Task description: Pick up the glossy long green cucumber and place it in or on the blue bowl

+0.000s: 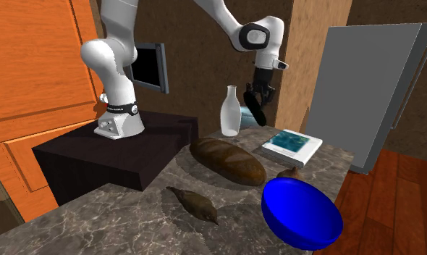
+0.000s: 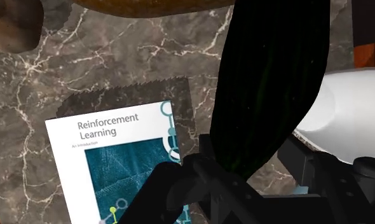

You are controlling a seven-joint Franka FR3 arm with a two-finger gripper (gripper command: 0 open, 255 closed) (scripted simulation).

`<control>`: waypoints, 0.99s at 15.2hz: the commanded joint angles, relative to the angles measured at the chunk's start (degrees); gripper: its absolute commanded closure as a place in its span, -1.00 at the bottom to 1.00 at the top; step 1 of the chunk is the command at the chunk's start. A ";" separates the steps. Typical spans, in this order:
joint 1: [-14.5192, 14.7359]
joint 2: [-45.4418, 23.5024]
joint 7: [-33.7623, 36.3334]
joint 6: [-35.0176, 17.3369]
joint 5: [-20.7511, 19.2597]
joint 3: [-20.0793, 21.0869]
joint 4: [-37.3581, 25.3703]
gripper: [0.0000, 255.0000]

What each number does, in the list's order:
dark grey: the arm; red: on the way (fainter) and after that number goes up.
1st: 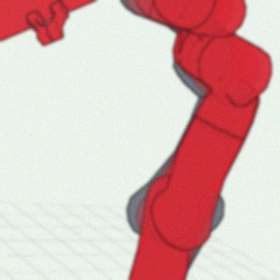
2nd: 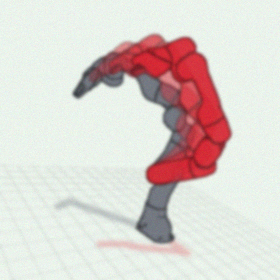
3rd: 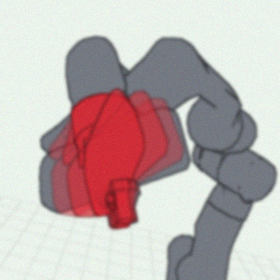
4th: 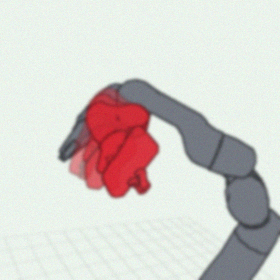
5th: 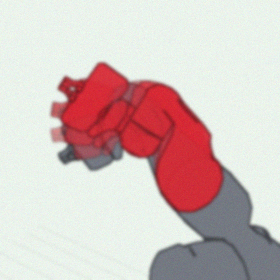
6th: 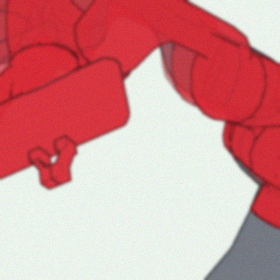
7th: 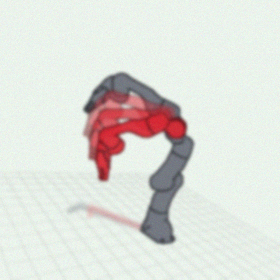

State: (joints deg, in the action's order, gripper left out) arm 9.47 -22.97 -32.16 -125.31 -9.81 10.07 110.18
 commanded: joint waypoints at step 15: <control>-12.96 -4.85 -19.06 0.95 0.05 -5.97 -7.79 1.00</control>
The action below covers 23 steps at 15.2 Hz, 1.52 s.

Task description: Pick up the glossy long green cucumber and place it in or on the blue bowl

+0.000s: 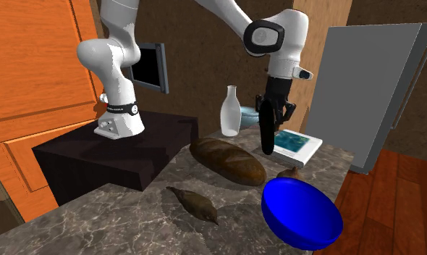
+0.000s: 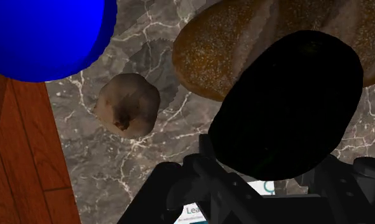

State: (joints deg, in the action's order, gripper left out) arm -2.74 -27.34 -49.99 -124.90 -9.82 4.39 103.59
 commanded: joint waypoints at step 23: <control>-14.43 -24.21 -21.03 10.87 1.68 -4.43 -37.59 1.00</control>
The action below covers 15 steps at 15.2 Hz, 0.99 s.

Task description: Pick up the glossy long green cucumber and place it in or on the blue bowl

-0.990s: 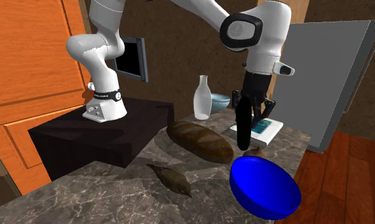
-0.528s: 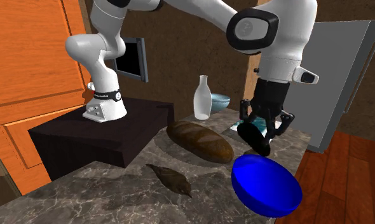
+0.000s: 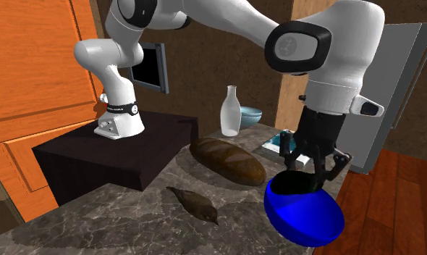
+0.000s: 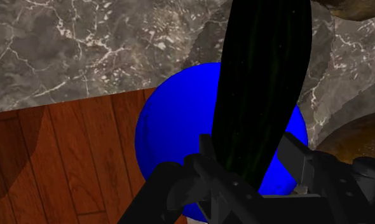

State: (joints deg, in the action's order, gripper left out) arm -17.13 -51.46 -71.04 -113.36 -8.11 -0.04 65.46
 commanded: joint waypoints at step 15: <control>-0.05 -3.81 0.53 -4.47 -0.21 -0.10 0.64 1.00</control>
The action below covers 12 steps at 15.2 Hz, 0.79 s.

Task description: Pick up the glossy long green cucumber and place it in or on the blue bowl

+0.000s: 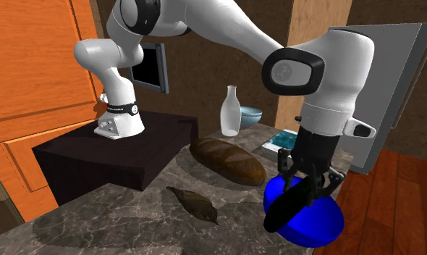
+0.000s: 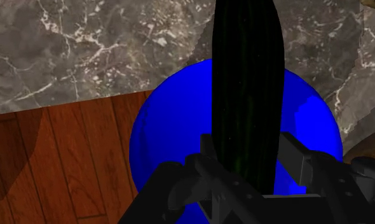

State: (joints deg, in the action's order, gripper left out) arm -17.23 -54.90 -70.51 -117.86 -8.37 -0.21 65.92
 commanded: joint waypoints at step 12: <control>0.51 2.88 -0.16 4.97 0.25 0.26 -1.48 -1.00</control>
State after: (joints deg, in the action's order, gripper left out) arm -16.77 -52.44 -70.60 -113.77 -8.15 0.02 64.84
